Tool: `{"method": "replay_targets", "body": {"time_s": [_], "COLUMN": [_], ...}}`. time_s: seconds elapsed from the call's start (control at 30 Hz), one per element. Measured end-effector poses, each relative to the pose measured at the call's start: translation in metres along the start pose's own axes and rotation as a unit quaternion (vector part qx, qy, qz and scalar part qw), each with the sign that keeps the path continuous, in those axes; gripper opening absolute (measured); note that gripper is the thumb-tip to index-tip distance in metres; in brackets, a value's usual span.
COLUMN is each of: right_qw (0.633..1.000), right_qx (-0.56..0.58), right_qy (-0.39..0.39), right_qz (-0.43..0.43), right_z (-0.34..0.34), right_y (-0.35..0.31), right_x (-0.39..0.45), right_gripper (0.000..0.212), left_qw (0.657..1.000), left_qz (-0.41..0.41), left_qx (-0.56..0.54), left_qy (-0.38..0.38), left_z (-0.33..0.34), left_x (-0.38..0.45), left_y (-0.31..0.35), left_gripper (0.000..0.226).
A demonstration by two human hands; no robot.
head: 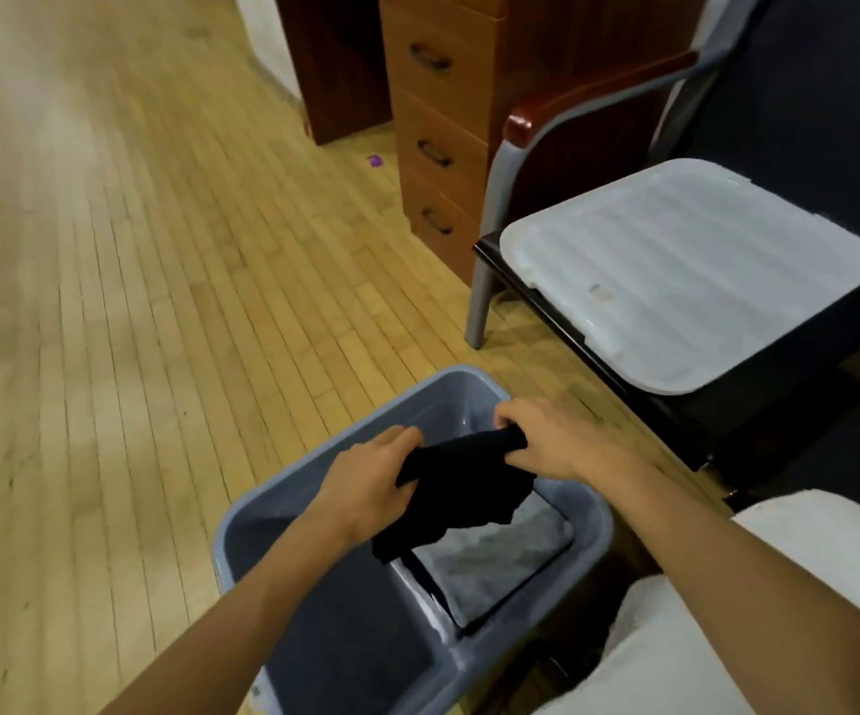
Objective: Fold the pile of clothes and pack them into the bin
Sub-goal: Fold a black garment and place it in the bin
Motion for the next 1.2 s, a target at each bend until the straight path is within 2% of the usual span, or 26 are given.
{"method": "replay_targets", "body": {"time_s": [0.07, 0.17, 0.23, 0.3, 0.37, 0.43, 0.47, 0.6, 0.7, 0.8, 0.87, 0.93, 1.0, 1.1, 1.2], "right_qw": [0.999, 0.997, 0.998, 0.993, 0.959, 0.919, 0.918, 0.958, 0.984, 0.992, 0.977, 0.958, 0.941, 0.902, 0.84], "right_qx": [0.007, -0.037, -0.055, -0.098, -0.17, -0.187, -0.163, -0.072, -0.056, 0.052, 0.132, 0.152, 0.162, 0.189, 0.26], "right_qy": [0.033, 0.053, 0.027, -0.063, -0.213, -0.322, -0.328, -0.217, -0.087, 0.043, 0.138, 0.223, 0.275, 0.353, 0.427], "right_qz": [-0.012, -0.03, -0.023, 0.025, 0.076, 0.128, 0.149, 0.173, 0.143, 0.111, 0.095, 0.101, 0.115, 0.162, 0.211], "right_z": [0.012, 0.021, 0.027, 0.038, 0.05, 0.055, 0.053, 0.027, 0.0, -0.031, -0.052, -0.071, -0.084, -0.088, -0.07], "right_y": [0.008, 0.022, 0.031, 0.041, 0.05, 0.062, 0.067, 0.077, 0.076, 0.078, 0.089, 0.108, 0.13, 0.182, 0.237], "right_x": [0.001, -0.002, -0.005, -0.009, -0.018, -0.027, -0.027, -0.027, -0.037, -0.067, -0.101, -0.143, -0.183, -0.259, -0.345], "right_gripper": [0.027, 0.028, 0.031, 0.035, 0.029, 0.007, 0.008, 0.017, 0.019, 0.02, 0.019, 0.02, 0.02, 0.018, 0.02], "left_qw": [0.999, 0.996, 0.994, 0.983, 0.962, 0.959, 0.963, 0.978, 0.985, 0.989, 0.987, 0.982, 0.973, 0.947, 0.91], "left_qz": [0.024, 0.05, 0.067, 0.074, 0.084, 0.064, 0.054, 0.054, 0.057, 0.087, 0.121, 0.156, 0.202, 0.289, 0.368], "left_qx": [0.047, 0.067, 0.079, 0.092, 0.107, 0.078, 0.061, 0.021, 0.004, -0.02, -0.051, -0.077, -0.088, -0.097, -0.097], "left_qy": [0.007, 0.009, -0.039, -0.138, -0.238, -0.266, -0.257, -0.201, -0.162, -0.114, -0.091, -0.079, -0.069, -0.103, -0.163], "left_z": [0.01, 0.03, 0.057, 0.085, 0.103, 0.109, 0.109, 0.097, 0.08, 0.064, 0.057, 0.054, 0.051, 0.068, 0.112], "left_x": [-0.002, -0.008, -0.015, -0.023, -0.034, -0.036, -0.033, -0.006, 0.025, 0.065, 0.097, 0.127, 0.149, 0.169, 0.167], "left_y": [0.0, 0.007, 0.012, 0.018, 0.022, 0.025, 0.026, 0.036, 0.055, 0.094, 0.138, 0.193, 0.25, 0.35, 0.452], "left_gripper": [0.016, 0.034, 0.038, 0.043, 0.05, 0.044, 0.038, 0.019, 0.012, 0.008, 0.011, 0.018, 0.018, 0.008, 0.006]}}
Point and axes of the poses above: each hand's wrist, its own x-axis towards the middle knuckle, its own z-axis out of the palm, y = z × x, the point moved 2 cm from there along x, towards the middle knuckle, and after that the axes turned 1 degree about -x, right-handed, at the moved point
